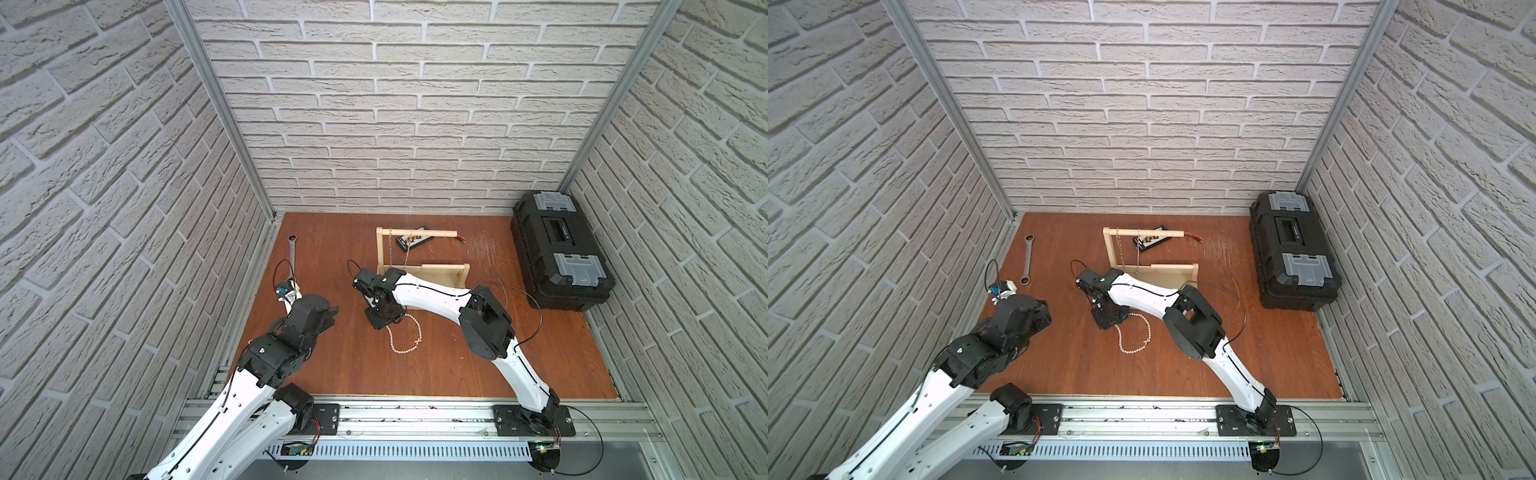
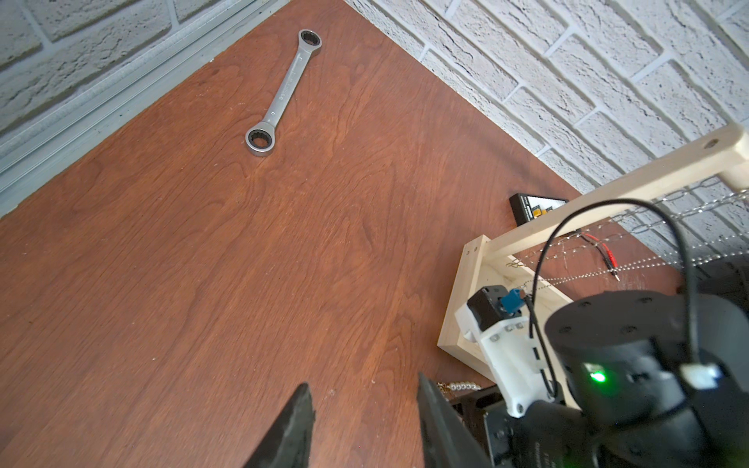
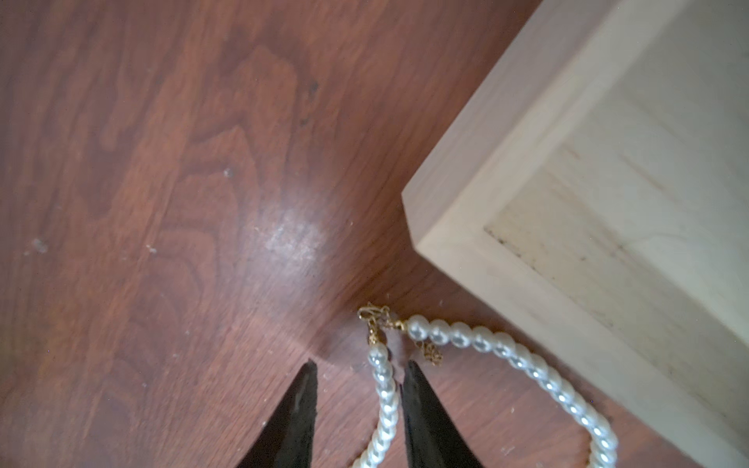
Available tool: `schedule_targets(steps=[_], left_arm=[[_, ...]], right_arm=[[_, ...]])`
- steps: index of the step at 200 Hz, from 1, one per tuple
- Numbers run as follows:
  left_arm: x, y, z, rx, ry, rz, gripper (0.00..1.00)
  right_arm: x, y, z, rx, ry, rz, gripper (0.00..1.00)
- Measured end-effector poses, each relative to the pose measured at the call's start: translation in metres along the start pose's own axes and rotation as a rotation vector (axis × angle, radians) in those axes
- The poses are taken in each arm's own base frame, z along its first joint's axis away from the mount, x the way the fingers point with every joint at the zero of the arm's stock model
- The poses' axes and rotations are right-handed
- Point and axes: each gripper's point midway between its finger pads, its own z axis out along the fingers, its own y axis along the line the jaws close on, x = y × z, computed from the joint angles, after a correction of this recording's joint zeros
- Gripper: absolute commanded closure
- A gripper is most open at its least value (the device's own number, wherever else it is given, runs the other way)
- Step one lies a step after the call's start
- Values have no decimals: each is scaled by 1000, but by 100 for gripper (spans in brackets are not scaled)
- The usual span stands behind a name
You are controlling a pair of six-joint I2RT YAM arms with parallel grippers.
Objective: Hang the necklace on the jewelry display stand
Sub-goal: Pick up the necklace from the center of the board.
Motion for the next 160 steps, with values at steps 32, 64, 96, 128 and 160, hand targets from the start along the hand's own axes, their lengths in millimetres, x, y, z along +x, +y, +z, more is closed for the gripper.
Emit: schedule_targets(steps=[32,64,96,128,160], left_arm=[[-1,1,-1,1,-3,-3,55],[-1,1,-1,0,-5,-5,54],[-2,2,-1,-2,-6,-8,54],[-1,3,0,-6,-3,-4,54],[3,1,4,0,8,15,56]], right_arm=[[-1,-1,4,9,2,0,67],[-2,-1,4,9,2,5,86],[-2,0,4,4,3,6,88],[0,0,3,-2,5,5,90],[3,1,-12,-17,-3,2,89]])
